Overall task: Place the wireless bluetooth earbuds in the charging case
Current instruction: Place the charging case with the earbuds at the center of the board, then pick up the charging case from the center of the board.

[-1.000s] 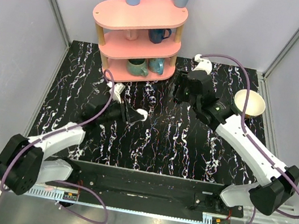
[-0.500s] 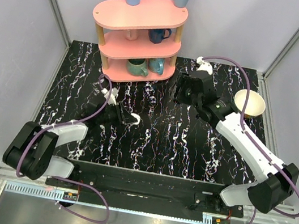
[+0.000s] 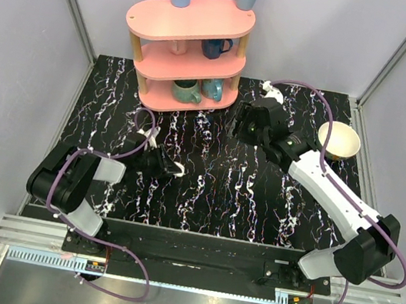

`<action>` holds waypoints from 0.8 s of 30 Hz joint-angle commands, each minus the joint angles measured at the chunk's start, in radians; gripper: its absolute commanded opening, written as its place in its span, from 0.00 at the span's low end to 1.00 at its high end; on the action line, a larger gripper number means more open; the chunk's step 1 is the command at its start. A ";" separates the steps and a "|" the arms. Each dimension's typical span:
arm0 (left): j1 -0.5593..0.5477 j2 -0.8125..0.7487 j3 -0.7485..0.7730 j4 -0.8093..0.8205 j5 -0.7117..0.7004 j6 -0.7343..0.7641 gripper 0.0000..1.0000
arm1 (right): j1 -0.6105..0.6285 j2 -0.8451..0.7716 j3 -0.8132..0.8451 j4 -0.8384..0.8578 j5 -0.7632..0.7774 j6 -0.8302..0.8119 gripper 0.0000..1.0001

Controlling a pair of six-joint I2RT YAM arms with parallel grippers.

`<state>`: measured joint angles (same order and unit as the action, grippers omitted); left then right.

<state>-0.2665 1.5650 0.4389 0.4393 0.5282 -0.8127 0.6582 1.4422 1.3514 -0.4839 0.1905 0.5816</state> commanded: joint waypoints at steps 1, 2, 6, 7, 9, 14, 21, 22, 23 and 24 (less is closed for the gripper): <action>0.007 0.000 0.041 -0.013 -0.013 0.018 0.18 | -0.012 -0.032 -0.015 0.019 0.020 -0.008 0.67; 0.009 0.000 0.049 -0.040 -0.020 0.020 0.18 | -0.012 -0.029 -0.014 0.021 0.020 -0.012 0.67; 0.018 -0.043 0.057 -0.086 -0.052 0.041 0.46 | -0.020 -0.011 -0.003 0.021 0.024 -0.038 0.67; 0.018 -0.057 0.060 -0.120 -0.059 0.062 0.46 | -0.022 -0.002 -0.001 0.019 0.030 -0.043 0.67; 0.019 -0.110 0.073 -0.171 -0.103 0.092 0.48 | -0.028 0.009 0.003 0.021 0.029 -0.045 0.67; 0.044 -0.210 0.109 -0.332 -0.172 0.175 0.59 | -0.040 0.047 0.025 0.021 0.046 -0.058 0.67; 0.075 -0.443 0.152 -0.542 -0.305 0.240 0.61 | -0.123 0.202 0.113 -0.041 0.125 -0.036 0.69; 0.078 -0.471 0.159 -0.585 -0.318 0.256 0.61 | -0.129 0.227 0.130 -0.051 0.139 -0.025 0.70; 0.082 -0.497 0.176 -0.599 -0.327 0.263 0.61 | -0.132 0.254 0.147 -0.062 0.148 -0.025 0.71; 0.085 -0.541 0.182 -0.608 -0.326 0.282 0.62 | -0.137 0.314 0.182 -0.065 0.153 -0.026 0.76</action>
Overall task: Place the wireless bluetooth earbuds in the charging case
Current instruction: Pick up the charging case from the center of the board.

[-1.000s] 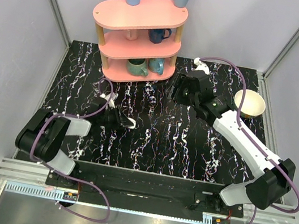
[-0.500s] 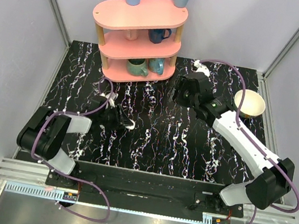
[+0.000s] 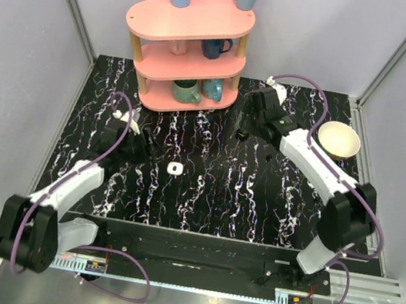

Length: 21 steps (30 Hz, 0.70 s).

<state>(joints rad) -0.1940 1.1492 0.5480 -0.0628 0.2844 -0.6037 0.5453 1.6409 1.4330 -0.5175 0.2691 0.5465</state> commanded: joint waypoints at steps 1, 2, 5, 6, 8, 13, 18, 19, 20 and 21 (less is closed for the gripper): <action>0.016 -0.147 0.082 -0.126 -0.083 0.077 0.62 | -0.031 0.147 0.125 -0.041 0.091 0.021 0.77; 0.021 -0.164 0.099 -0.134 -0.085 0.079 0.63 | -0.036 0.181 0.153 -0.076 0.085 0.026 0.77; 0.030 -0.218 0.133 -0.150 -0.044 0.099 0.63 | -0.042 0.316 0.285 -0.159 0.119 0.064 0.75; 0.031 -0.236 0.142 -0.157 -0.016 0.108 0.63 | -0.045 0.376 0.352 -0.179 0.124 0.070 0.74; 0.033 -0.250 0.159 -0.172 0.001 0.111 0.63 | -0.051 0.422 0.400 -0.210 0.139 0.113 0.74; 0.034 -0.325 0.178 -0.173 0.050 0.104 0.64 | -0.059 0.534 0.466 -0.230 0.174 0.200 0.75; 0.034 -0.384 0.222 -0.186 0.067 0.149 0.66 | -0.087 0.602 0.529 -0.259 0.147 0.208 0.76; 0.034 -0.390 0.228 -0.189 0.068 0.154 0.66 | -0.090 0.611 0.538 -0.260 0.124 0.204 0.77; 0.034 -0.397 0.237 -0.189 0.071 0.157 0.66 | -0.096 0.620 0.547 -0.271 0.111 0.205 0.77; 0.034 -0.399 0.242 -0.189 0.078 0.165 0.66 | -0.099 0.632 0.556 -0.269 0.101 0.202 0.77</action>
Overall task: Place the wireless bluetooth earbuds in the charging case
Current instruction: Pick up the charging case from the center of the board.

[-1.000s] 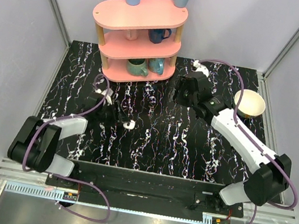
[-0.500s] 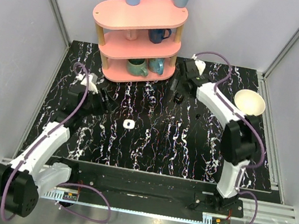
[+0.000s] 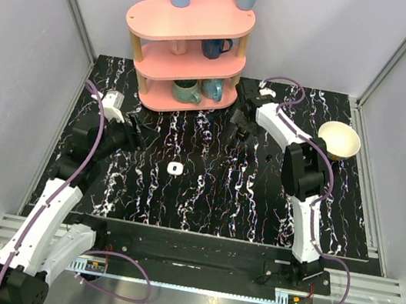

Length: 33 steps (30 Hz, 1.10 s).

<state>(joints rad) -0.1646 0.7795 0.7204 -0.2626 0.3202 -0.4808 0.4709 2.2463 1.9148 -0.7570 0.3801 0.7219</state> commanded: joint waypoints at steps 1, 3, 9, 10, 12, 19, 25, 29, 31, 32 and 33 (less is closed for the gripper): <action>0.005 -0.034 0.071 0.011 0.043 0.042 0.67 | -0.029 0.035 0.079 -0.030 -0.012 0.025 0.76; 0.005 -0.042 0.073 0.016 0.049 0.041 0.67 | -0.032 0.064 0.111 -0.031 -0.017 0.001 0.76; 0.005 -0.059 0.059 0.048 0.066 0.027 0.69 | -0.034 0.134 0.210 -0.064 -0.033 -0.042 0.76; 0.005 -0.060 0.056 0.051 0.065 0.025 0.69 | -0.034 0.140 0.214 -0.067 -0.036 -0.042 0.76; 0.005 -0.063 0.054 0.051 0.060 0.027 0.70 | -0.034 0.153 0.220 -0.068 -0.047 -0.041 0.76; 0.005 -0.068 0.047 0.051 0.062 0.021 0.71 | -0.035 0.167 0.205 -0.071 -0.047 -0.039 0.76; 0.005 -0.062 0.042 0.052 0.053 0.018 0.71 | -0.034 0.180 0.194 -0.045 -0.078 -0.079 0.74; 0.005 -0.059 0.037 0.060 0.048 0.015 0.71 | -0.034 0.183 0.182 -0.038 -0.069 -0.102 0.71; 0.005 -0.060 0.036 0.063 0.048 0.011 0.71 | -0.034 0.184 0.178 -0.035 -0.060 -0.107 0.68; 0.005 -0.057 0.034 0.063 0.043 0.008 0.71 | -0.034 0.187 0.173 -0.030 -0.057 -0.114 0.67; 0.005 -0.059 0.031 0.056 0.036 0.007 0.73 | -0.034 0.187 0.171 -0.027 -0.058 -0.121 0.66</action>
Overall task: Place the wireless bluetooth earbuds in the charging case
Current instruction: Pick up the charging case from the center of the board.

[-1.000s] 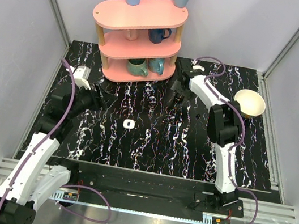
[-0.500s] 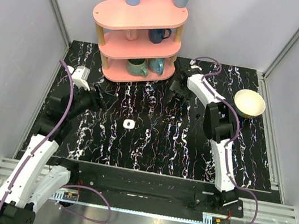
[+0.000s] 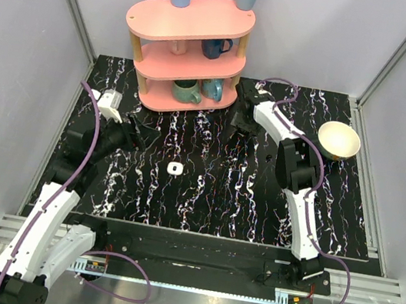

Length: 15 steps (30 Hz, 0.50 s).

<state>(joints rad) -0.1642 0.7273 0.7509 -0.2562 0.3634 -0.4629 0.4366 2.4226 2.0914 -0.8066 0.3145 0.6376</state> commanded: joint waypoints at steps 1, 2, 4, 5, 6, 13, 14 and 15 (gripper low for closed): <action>0.005 -0.005 0.001 0.046 -0.017 -0.014 0.73 | 0.001 0.010 -0.007 0.030 0.008 -0.039 0.65; 0.005 -0.005 -0.002 0.043 -0.030 -0.019 0.74 | 0.001 0.015 -0.010 0.032 0.009 -0.042 0.64; 0.005 -0.003 -0.005 0.040 -0.040 -0.023 0.76 | 0.001 0.016 -0.013 0.029 0.009 -0.046 0.64; 0.005 -0.003 -0.007 0.041 -0.040 -0.025 0.76 | 0.001 0.016 -0.022 0.030 0.008 -0.044 0.64; 0.005 -0.003 -0.007 0.041 -0.041 -0.028 0.76 | 0.001 0.015 -0.027 0.035 0.006 -0.044 0.64; 0.005 -0.003 -0.013 0.060 -0.024 -0.040 0.79 | 0.001 0.006 -0.077 0.081 -0.003 -0.062 0.60; 0.005 -0.005 -0.013 0.066 -0.014 -0.043 0.79 | 0.001 -0.002 -0.097 0.093 -0.002 -0.088 0.59; 0.005 -0.006 -0.015 0.072 -0.008 -0.046 0.79 | 0.001 -0.006 -0.108 0.105 -0.003 -0.099 0.57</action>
<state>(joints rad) -0.1642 0.7284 0.7418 -0.2520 0.3363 -0.4908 0.4366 2.4195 2.0468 -0.7483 0.3252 0.5835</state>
